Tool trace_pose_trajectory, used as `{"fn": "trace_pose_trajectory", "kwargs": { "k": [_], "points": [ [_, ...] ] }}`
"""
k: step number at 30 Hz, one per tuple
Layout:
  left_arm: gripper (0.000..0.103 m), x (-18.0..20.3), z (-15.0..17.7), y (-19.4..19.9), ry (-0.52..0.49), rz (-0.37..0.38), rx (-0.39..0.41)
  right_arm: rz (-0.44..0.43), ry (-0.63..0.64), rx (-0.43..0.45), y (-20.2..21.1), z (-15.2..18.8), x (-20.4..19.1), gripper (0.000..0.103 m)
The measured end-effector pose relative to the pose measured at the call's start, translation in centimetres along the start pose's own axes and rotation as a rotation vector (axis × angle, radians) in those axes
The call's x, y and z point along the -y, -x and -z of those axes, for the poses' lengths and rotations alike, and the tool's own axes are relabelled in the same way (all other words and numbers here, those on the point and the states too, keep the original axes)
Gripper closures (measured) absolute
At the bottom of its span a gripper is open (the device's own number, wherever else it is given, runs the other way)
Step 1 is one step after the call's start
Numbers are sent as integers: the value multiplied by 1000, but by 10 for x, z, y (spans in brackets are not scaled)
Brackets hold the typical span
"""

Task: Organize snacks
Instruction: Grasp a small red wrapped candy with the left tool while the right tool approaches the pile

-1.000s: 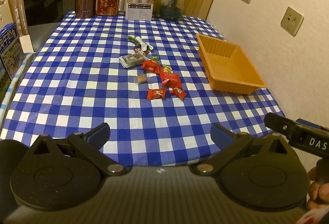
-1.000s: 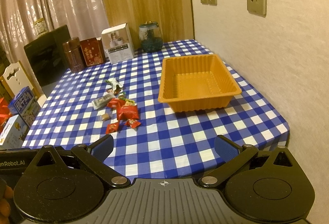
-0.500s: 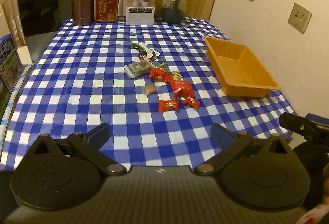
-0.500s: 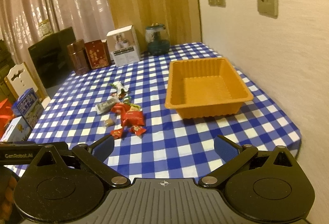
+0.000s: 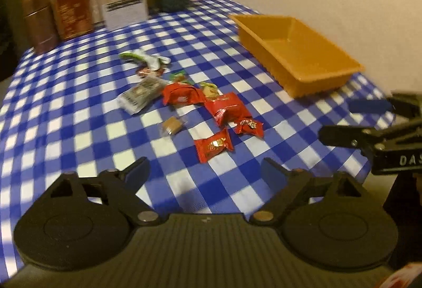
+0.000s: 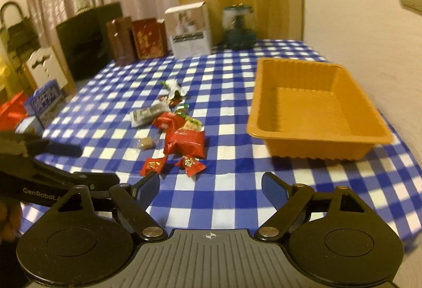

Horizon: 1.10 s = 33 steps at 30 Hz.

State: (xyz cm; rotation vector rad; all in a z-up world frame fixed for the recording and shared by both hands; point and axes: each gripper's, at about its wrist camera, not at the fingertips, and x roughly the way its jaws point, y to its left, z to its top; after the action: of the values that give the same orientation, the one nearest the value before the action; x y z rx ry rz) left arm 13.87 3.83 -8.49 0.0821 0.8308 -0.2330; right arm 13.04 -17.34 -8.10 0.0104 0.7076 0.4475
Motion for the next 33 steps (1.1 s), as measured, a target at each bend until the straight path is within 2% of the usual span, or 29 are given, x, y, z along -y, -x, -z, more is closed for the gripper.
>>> {"fn": "trace_pose_trajectory", "kwargs": {
  "k": [4,6,12,15,19,23,27,33],
  "points": [
    [27,-8,-5,-32,-111,32,-26,-36,30,-29,-31,0,4,29],
    [38,-9,-6,-45,-166,51,-33,-48,48,-38,-44,0,6,34],
    [44,-3,-9,-70,-326,115,-10,-78,53,-64,-69,3,8,38],
    [51,-1,-9,-78,-375,115,5,-78,43,-78,-75,5,10,38],
    [58,-9,-14,-87,-312,147,-3,-82,35,-75,-79,5,12,38],
    [73,-16,-14,-87,-216,202,-18,-90,30,-66,-81,2,10,38],
    [82,-20,-14,-87,-135,231,-36,-102,40,-56,-85,-1,7,45],
    [84,-28,-10,-77,-15,209,-44,-112,93,-40,-91,-6,-3,51]
  ]
}}
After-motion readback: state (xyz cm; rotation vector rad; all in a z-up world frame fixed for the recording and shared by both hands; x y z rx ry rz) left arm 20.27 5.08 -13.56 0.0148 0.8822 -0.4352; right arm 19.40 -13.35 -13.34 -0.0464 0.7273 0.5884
